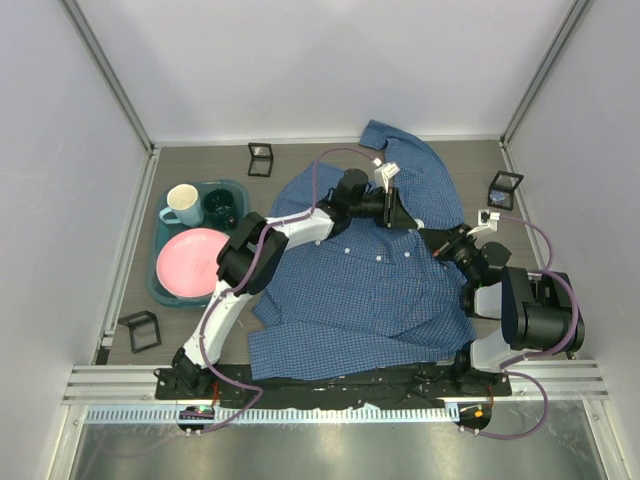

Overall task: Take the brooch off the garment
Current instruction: Remove the brooch from the clothes.

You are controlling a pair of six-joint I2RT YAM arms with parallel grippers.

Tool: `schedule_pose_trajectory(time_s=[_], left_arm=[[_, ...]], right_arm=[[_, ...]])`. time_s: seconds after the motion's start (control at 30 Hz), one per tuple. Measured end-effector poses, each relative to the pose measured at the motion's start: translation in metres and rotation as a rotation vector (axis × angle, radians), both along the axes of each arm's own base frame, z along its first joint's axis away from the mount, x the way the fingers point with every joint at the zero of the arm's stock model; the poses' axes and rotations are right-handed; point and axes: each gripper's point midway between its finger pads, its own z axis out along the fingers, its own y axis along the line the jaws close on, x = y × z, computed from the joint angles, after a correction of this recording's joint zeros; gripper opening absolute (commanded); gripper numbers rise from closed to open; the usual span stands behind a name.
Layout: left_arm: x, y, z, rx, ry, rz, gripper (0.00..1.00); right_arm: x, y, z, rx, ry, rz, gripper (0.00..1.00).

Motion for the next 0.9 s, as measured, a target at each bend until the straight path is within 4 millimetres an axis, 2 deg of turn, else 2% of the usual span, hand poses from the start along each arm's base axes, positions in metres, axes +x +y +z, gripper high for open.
schedule_pose_trajectory(time_s=[0.23, 0.57, 0.67, 0.8, 0.9], left_arm=[[0.0019, 0.0009, -0.0048, 0.007, 0.004, 0.020, 0.44], [0.0049, 0.0031, -0.0090, 0.010, 0.003, 0.039, 0.49], [0.0049, 0.0036, -0.0093, 0.005, 0.006, 0.041, 0.39], [0.0014, 0.0026, -0.0051, -0.020, 0.013, 0.024, 0.16], [0.0040, 0.0048, -0.0018, -0.036, 0.014, 0.024, 0.08]], right_arm=[[-0.0005, 0.0010, -0.0002, 0.000, 0.001, 0.005, 0.01], [-0.0008, 0.0015, -0.0004, 0.001, 0.001, 0.007, 0.01], [-0.0009, 0.0018, -0.0004, 0.001, 0.002, 0.008, 0.01], [-0.0009, 0.0019, -0.0010, 0.000, 0.004, 0.008, 0.01], [-0.0002, -0.0006, -0.0038, 0.000, 0.017, -0.006, 0.01]])
